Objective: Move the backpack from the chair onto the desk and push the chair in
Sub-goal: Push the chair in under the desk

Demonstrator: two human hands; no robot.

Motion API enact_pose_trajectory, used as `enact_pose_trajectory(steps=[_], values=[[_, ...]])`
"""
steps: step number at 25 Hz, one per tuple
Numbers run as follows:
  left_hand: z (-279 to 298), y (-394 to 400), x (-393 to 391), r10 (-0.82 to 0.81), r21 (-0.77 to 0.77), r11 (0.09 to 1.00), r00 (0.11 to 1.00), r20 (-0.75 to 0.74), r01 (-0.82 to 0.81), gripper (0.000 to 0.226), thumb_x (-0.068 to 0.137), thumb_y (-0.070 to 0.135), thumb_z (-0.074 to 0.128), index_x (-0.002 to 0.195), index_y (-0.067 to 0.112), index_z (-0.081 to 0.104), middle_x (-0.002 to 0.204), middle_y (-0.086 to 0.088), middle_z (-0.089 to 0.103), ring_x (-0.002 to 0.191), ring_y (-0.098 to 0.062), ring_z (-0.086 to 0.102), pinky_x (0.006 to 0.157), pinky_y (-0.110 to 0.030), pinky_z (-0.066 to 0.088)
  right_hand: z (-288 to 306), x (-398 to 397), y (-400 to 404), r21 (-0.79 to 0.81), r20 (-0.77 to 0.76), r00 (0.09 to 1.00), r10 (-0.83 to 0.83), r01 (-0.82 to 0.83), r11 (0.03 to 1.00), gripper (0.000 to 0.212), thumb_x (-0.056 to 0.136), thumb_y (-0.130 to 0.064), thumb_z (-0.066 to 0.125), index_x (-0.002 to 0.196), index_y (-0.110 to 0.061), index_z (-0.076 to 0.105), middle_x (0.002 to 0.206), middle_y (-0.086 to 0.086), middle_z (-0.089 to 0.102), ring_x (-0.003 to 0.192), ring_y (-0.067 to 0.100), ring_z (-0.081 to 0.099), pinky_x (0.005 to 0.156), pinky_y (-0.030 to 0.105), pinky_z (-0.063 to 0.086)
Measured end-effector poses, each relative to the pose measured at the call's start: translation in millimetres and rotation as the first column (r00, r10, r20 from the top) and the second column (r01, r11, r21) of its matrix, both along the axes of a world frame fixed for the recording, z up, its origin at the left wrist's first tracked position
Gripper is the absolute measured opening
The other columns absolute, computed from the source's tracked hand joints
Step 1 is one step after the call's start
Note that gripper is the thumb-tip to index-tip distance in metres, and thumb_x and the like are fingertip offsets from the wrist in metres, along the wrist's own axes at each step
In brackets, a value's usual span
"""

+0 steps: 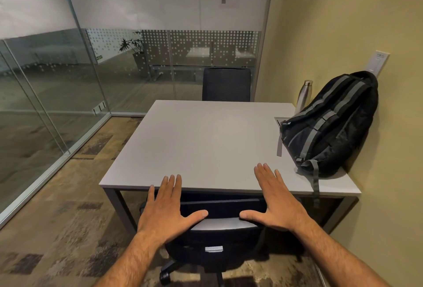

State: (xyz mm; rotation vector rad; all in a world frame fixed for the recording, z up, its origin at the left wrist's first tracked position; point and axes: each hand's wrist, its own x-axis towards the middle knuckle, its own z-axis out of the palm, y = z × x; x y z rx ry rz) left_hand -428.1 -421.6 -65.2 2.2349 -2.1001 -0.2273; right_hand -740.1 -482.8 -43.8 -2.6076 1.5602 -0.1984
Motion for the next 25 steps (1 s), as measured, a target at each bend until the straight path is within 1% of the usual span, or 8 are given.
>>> enact_pose_trajectory(steps=[4, 8, 16, 20, 25], values=[[0, -16, 12, -0.004, 0.002, 1.0, 1.0, 0.008, 0.004, 0.134, 0.06, 0.109, 0.006, 0.158, 0.022, -0.021, 0.17, 0.0, -0.018, 0.154, -0.017, -0.022, 0.126, -0.051, -0.011, -2, 11, -12, -0.013, 0.015, 1.0, -0.026, 0.026, 1.0, 0.139, 0.063, -0.107, 0.027, 0.161, -0.015, -0.011, 0.165, -0.002, -0.023, 0.15, 0.012, -0.028, 0.12, 0.035, -0.021], [3, -33, 31, -0.019, -0.007, 1.0, 1.0, 0.011, 0.019, 0.134, 0.06, 0.109, 0.006, 0.159, 0.022, -0.019, 0.171, 0.001, -0.016, 0.155, -0.016, -0.021, 0.126, -0.05, -0.011, -7, 30, -28, -0.003, 0.02, 0.999, -0.047, 0.047, 0.999, 0.14, 0.063, -0.107, 0.025, 0.16, -0.014, -0.012, 0.165, 0.0, -0.023, 0.149, 0.012, -0.029, 0.12, 0.036, -0.022], [9, -67, 64, -0.05, -0.014, 0.999, 0.999, -0.021, 0.05, 0.134, 0.061, 0.109, 0.013, 0.16, 0.025, -0.017, 0.171, 0.003, -0.015, 0.155, -0.014, -0.019, 0.126, -0.047, -0.012, -17, 61, -60, 0.001, 0.02, 0.993, -0.114, 0.114, 0.993, 0.141, 0.06, -0.109, 0.022, 0.161, -0.015, -0.01, 0.166, 0.001, -0.021, 0.145, 0.011, -0.034, 0.112, 0.033, -0.029], [9, -81, 76, -0.062, -0.009, 0.998, 0.998, -0.019, 0.062, 0.136, 0.058, 0.109, 0.011, 0.16, 0.025, -0.017, 0.171, 0.002, -0.015, 0.155, -0.015, -0.019, 0.127, -0.049, -0.01, -19, 73, -71, -0.015, 0.014, 0.992, -0.128, 0.128, 0.992, 0.14, 0.061, -0.108, 0.021, 0.161, -0.015, -0.009, 0.166, 0.001, -0.02, 0.145, 0.012, -0.033, 0.112, 0.033, -0.029], [9, -98, 90, -0.068, -0.014, 0.998, 0.997, -0.024, 0.067, 0.136, 0.058, 0.11, 0.01, 0.161, 0.025, -0.015, 0.171, 0.001, -0.014, 0.156, -0.016, -0.017, 0.127, -0.049, -0.009, -18, 87, -85, -0.015, 0.01, 0.991, -0.131, 0.131, 0.991, 0.139, 0.061, -0.108, 0.017, 0.16, -0.015, -0.012, 0.163, 0.0, -0.025, 0.137, 0.009, -0.044, 0.108, 0.031, -0.033]])
